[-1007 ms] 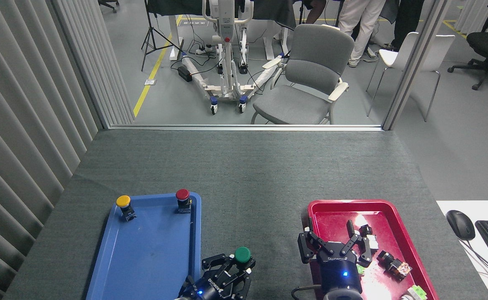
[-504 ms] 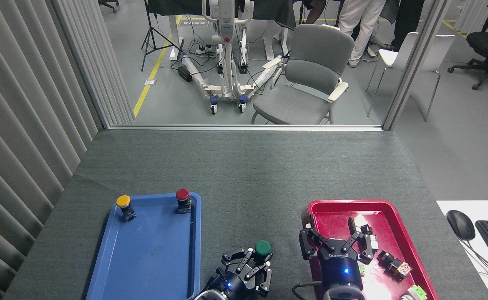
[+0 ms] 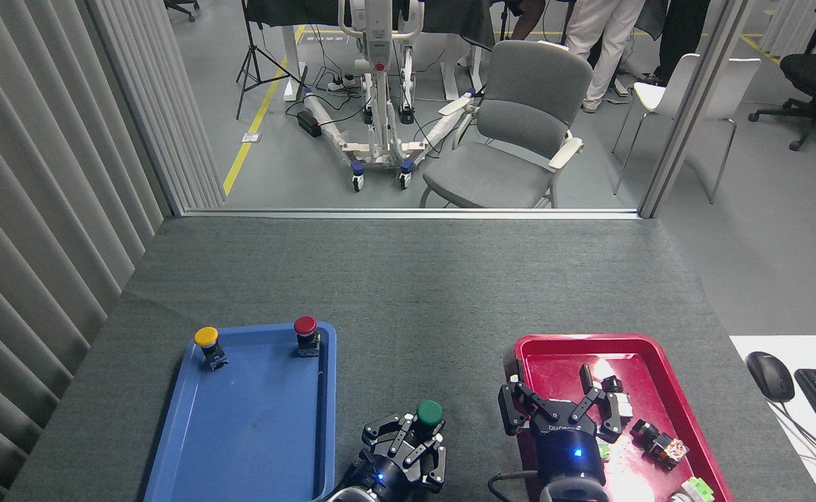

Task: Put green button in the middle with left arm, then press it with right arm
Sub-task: 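Release the green button on the table and withdraw the left gripper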

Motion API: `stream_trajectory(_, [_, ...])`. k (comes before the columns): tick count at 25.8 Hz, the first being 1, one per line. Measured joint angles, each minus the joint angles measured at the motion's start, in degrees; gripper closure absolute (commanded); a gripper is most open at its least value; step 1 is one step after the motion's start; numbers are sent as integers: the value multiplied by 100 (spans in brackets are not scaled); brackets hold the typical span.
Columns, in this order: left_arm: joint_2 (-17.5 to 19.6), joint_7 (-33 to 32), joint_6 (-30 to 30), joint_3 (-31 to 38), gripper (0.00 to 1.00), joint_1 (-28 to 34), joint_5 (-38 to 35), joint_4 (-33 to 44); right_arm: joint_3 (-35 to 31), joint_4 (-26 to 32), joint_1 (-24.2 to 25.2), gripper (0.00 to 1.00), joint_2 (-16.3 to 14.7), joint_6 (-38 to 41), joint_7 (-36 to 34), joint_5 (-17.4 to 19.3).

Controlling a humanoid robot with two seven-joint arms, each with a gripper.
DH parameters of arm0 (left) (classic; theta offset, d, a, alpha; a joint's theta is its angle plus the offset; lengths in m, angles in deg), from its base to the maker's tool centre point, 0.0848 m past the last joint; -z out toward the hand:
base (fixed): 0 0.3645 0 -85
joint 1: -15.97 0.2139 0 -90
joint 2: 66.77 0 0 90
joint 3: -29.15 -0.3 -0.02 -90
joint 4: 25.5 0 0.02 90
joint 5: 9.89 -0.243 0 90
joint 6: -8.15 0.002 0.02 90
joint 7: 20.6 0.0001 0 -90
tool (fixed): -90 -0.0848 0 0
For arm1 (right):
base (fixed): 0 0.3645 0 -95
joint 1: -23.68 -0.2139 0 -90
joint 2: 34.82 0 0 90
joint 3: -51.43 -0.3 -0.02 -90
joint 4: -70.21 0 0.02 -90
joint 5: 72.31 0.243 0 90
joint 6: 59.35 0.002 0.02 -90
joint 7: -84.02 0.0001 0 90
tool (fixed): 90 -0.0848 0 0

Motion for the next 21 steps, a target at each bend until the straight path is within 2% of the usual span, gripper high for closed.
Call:
stream_trajectory(1, [0,-5,77,8,13,0,40,-2,3,-1,-5,5,-2,0,1,20])
stream_trajectory(2, [0,-6,184,12,7,-1,99,-1,11,-3,-5,6,-5,0,3,45])
stream_trajectory(4, [2,-6,416,14,1,-1,276,3,23,-5,-3,3,-10,-8,7,82])
stream_trajectory(11, [9,14,644,-4,1,1,614,2,90,-18,-19,1,-142,-29,-21,113])
stream_trajectory(17, [75,16,449,-2,1,186,651,242,117,-5,-20,1,-180,-40,-48,103])
stream_trajectory(21, [233,13,19,23,1,429,656,591,171,-3,-15,1,-197,1,-9,102])
